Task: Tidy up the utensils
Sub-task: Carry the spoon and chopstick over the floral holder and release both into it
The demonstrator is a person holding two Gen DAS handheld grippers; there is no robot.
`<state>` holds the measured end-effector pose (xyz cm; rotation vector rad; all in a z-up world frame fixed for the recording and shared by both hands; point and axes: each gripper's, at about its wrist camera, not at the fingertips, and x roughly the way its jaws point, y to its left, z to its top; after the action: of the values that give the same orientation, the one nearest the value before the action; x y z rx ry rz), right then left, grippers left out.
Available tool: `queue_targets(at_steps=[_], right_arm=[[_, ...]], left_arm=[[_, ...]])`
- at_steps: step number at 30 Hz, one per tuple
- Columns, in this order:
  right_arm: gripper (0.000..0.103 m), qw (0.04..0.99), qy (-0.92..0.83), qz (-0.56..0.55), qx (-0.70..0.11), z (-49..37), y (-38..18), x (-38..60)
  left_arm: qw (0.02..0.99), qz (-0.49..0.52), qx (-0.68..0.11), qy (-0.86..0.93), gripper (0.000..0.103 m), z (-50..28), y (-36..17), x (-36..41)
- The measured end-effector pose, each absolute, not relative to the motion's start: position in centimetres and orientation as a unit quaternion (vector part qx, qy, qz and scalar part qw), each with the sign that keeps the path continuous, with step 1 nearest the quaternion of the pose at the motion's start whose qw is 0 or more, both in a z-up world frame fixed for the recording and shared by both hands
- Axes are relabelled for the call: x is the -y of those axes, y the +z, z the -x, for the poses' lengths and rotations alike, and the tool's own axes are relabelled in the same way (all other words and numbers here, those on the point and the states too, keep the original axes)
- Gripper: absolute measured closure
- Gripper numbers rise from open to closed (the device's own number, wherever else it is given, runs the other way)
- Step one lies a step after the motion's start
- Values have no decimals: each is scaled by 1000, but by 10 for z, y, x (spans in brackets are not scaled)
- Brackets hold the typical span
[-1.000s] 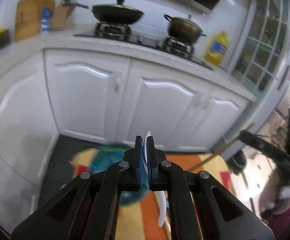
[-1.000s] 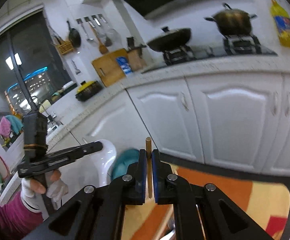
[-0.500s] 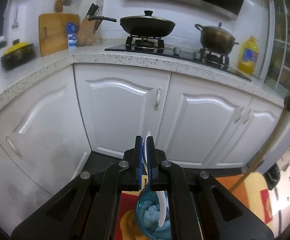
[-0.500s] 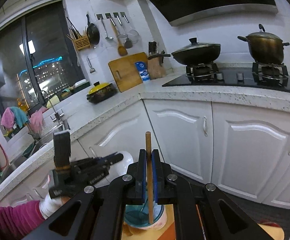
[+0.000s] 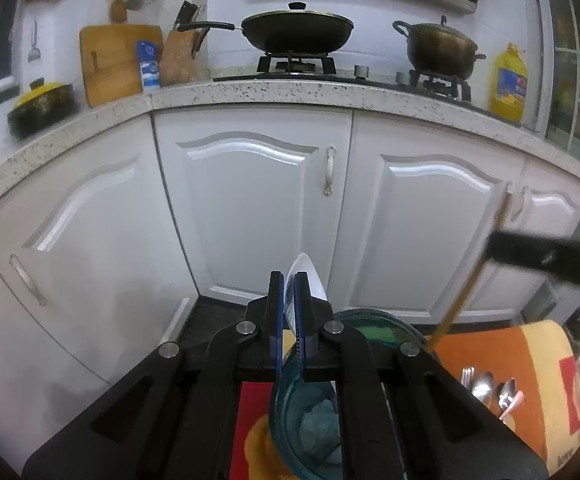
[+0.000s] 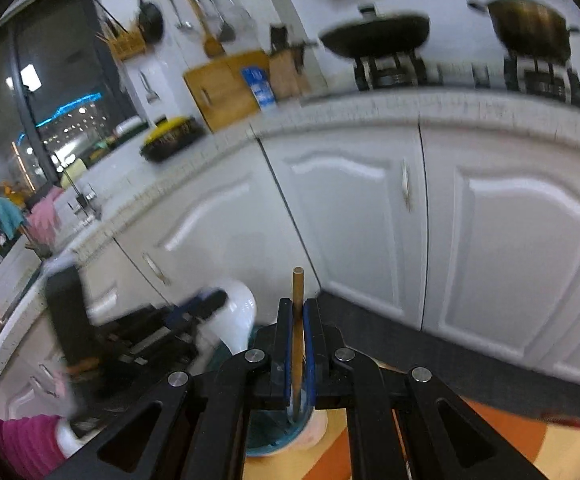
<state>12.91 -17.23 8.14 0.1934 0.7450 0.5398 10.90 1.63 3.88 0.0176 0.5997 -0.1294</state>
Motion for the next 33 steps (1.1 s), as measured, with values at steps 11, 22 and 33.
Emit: queue_targets(at_steps=[11,22,33], right_arm=[[61,883,250,-127,-376,-121,69,194],[61,871,239,-155,-401,-90,53,222],[61,858,214,-164,-438,-51,17,240]], left_arm=[[946,3,-318,-69,100,-95,35,-22],[937,28,-336,-86,76,-80,40,-28],[932,6,-347,-104,70,-40,43,-1]])
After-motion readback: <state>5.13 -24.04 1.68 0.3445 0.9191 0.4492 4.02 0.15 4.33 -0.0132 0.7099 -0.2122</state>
